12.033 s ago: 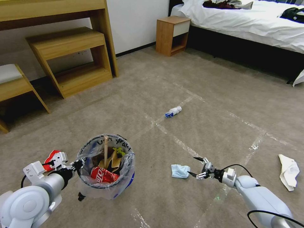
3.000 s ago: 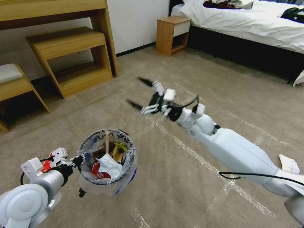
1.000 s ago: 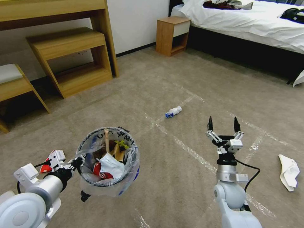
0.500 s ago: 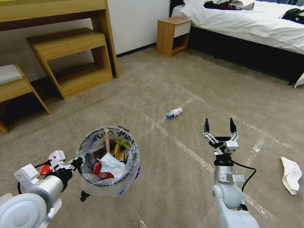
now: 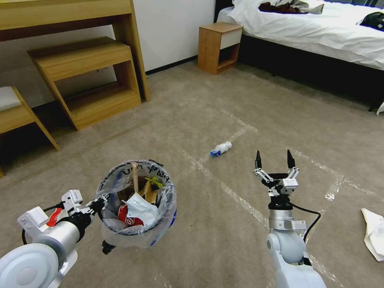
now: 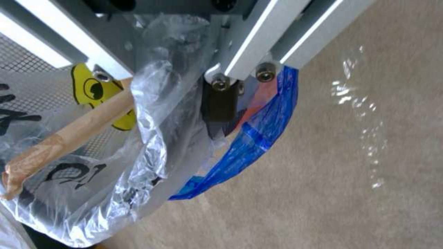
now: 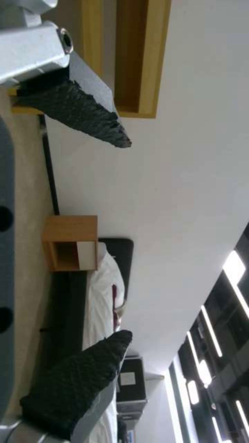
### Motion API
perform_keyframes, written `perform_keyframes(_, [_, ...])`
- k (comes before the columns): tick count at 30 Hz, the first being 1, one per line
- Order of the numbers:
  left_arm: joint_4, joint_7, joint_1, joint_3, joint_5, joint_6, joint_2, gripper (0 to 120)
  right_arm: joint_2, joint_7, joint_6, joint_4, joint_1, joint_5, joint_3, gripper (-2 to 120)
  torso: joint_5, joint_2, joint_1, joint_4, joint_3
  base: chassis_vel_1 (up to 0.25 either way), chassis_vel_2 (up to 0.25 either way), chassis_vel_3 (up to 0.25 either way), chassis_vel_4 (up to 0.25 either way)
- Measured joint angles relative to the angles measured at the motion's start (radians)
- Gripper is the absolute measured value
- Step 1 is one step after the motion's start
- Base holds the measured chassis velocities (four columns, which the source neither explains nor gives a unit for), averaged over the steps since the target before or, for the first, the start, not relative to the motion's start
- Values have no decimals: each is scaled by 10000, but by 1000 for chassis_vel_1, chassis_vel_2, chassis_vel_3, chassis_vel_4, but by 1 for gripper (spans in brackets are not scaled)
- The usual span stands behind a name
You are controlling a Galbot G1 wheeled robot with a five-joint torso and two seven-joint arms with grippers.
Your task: Pick up the trash bin and place the garbage on the floor into it.
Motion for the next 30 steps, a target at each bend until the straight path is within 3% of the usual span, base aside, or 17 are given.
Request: perform_keyframes(30, [440, 144, -213, 120, 70, 2, 287, 0, 64, -10, 5, -404, 319, -14, -132, 100, 0, 0, 0, 2, 0, -170, 170, 170, -166])
